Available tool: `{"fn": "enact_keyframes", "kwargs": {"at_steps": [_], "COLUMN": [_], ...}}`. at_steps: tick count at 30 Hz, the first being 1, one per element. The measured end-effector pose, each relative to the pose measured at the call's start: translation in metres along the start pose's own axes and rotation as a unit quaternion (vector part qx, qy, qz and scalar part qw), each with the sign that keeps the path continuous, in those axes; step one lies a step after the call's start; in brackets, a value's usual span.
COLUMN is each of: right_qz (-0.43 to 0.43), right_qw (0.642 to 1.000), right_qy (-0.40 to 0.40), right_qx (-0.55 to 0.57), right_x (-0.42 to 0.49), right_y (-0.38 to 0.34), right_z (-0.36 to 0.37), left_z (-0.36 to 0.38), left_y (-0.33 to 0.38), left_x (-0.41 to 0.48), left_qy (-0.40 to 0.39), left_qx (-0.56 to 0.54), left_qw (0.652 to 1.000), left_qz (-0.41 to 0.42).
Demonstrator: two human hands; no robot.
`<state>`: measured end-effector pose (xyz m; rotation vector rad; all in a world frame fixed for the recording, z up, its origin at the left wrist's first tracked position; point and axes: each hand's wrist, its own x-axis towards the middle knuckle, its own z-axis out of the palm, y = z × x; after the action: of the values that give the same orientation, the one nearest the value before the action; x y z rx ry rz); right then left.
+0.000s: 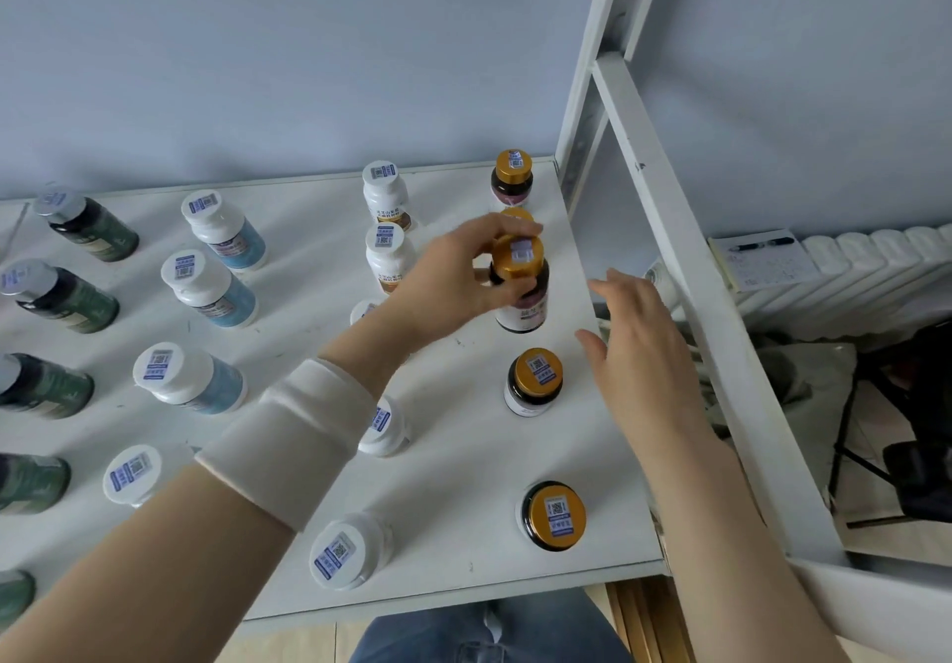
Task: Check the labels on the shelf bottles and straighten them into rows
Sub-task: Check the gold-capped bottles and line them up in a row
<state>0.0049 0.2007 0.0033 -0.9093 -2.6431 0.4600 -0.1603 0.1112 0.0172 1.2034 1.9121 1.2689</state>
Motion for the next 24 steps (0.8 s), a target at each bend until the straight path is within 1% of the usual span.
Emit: {"fn": "enact_keyframes", "kwargs": {"at_steps": [3, 7, 9, 12, 18, 19, 20, 22, 23, 24], "right_qz": [0.016, 0.019, 0.025, 0.031, 0.043, 0.047, 0.051, 0.056, 0.057, 0.058], "right_qw": [0.996, 0.988, 0.985, 0.983, 0.982, 0.982, 0.982, 0.981, 0.98, 0.98], "right_qy": [-0.063, -0.114, -0.132, -0.137, -0.147, -0.146, -0.147, -0.153, -0.156, -0.157], "right_qx": [-0.06, -0.104, -0.113, -0.119, -0.112, -0.107, -0.103, -0.104, -0.106, -0.105], "right_x": [0.009, 0.016, 0.02, 0.026, 0.036, 0.037, 0.039, 0.042, 0.044, 0.046], "right_y": [0.005, 0.007, 0.008, 0.009, 0.008, 0.008, 0.008, 0.007, 0.007, 0.006], "right_z": [0.006, 0.014, 0.015, 0.015, 0.017, 0.017, 0.016, 0.015, 0.015, 0.015], "left_z": [0.008, 0.014, 0.017, 0.02, 0.018, 0.014, 0.01, 0.002, -0.001, -0.001], "left_y": [-0.009, -0.02, -0.024, -0.031, -0.038, -0.037, -0.035, -0.034, -0.034, -0.035], "left_x": [0.007, 0.017, 0.02, 0.023, 0.025, 0.027, 0.029, 0.038, 0.044, 0.051], "left_qy": [-0.04, -0.085, -0.101, -0.11, -0.108, -0.096, -0.066, 0.024, 0.064, 0.089], "left_qx": [0.1, 0.177, 0.194, 0.201, 0.219, 0.216, 0.204, 0.196, 0.213, 0.239], "left_qw": [0.994, 0.98, 0.976, 0.973, 0.97, 0.971, 0.976, 0.976, 0.97, 0.963], "left_qz": [0.023, 0.018, 0.007, -0.001, 0.013, 0.02, 0.041, 0.092, 0.097, 0.084]}}
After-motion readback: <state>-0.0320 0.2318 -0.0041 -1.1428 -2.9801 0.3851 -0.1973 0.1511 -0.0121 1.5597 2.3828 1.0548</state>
